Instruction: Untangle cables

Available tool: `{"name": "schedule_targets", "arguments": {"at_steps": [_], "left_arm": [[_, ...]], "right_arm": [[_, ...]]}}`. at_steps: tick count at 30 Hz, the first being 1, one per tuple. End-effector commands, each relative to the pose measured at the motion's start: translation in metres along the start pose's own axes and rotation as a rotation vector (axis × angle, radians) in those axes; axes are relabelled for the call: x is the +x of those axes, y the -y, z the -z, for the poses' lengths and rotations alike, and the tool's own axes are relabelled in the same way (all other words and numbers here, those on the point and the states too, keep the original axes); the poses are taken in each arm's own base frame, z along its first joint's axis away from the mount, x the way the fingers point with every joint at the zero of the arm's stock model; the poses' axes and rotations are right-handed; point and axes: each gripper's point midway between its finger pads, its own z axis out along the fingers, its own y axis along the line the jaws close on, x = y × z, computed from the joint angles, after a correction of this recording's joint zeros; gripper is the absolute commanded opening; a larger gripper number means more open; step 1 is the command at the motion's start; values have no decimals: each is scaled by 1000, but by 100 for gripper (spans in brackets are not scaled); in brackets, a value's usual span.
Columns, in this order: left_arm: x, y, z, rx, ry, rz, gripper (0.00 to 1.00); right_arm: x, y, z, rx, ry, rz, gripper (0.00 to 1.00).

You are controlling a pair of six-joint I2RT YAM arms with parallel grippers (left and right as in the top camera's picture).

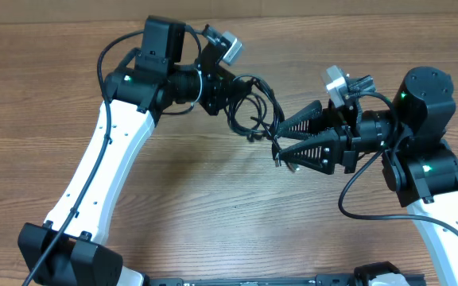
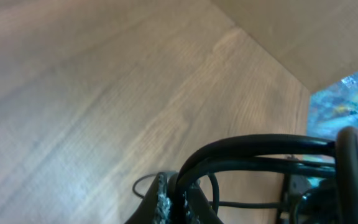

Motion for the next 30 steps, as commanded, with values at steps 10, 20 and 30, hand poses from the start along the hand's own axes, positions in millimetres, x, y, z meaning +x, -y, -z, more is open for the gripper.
{"name": "schedule_targets", "arguments": {"at_steps": [10,20,30], "left_arm": [[-32,6,13,34,122,-319,4],[-25,36,15,200,137,-405,4],[-20,74,5,337,132,-427,4]], "right_arm": [[2,8,8,87,21,-115,54],[10,78,33,497,112,-331,60],[-2,78,33,497,141,-284,61]]}}
